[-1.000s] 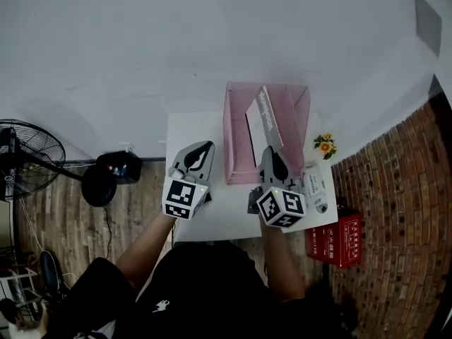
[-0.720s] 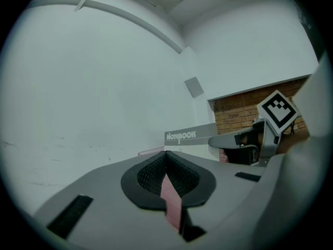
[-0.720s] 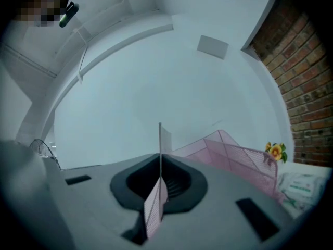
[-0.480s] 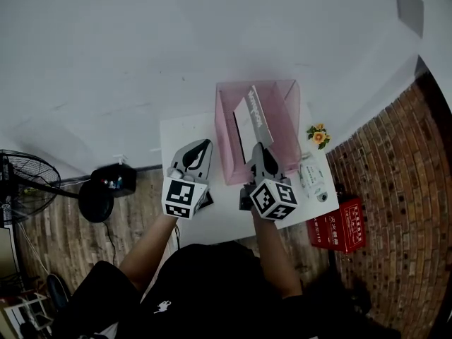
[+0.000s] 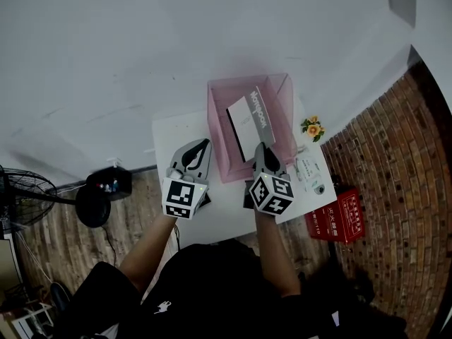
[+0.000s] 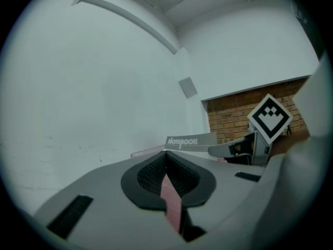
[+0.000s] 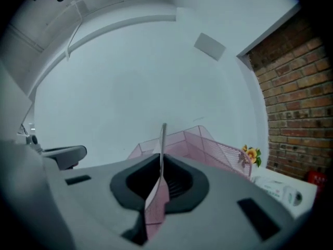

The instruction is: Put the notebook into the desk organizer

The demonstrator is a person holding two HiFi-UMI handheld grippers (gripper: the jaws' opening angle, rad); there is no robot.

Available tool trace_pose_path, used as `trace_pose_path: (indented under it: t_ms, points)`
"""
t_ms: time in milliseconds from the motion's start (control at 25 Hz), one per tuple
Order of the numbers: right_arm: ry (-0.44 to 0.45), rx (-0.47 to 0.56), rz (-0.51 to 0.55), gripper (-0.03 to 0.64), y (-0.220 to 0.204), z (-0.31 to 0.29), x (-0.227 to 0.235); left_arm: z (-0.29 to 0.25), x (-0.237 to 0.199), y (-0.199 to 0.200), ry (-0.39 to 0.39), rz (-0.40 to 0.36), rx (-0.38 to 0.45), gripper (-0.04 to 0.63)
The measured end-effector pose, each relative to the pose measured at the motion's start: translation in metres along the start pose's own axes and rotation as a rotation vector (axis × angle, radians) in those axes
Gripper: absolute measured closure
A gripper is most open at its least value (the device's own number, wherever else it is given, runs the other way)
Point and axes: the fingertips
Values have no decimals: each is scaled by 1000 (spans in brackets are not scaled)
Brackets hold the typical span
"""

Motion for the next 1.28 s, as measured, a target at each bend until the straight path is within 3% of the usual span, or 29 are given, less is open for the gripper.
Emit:
trace_pose_path:
  t_ms: [280, 680, 920, 1280]
  points:
    - [-47, -68, 46, 585, -8, -2, 13, -2, 5, -1, -21, -6, -1, 592]
    - [-14, -71, 49, 532, -12, -9, 11, -1, 9, -4, -45, -15, -3, 592]
    - [-1, -166, 97, 507, -23, -16, 17, -1, 10, -6, -52, -29, -6, 592]
    - [111, -269, 131, 345, -36, -21, 14, -2, 15, -6, -56, -40, -8, 592]
Point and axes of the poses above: the fingertips, and each gripper's own axes: z backward along the fingers, x to its right, y out of its top, and after that the axes turned 12 degrees about y, right-handed
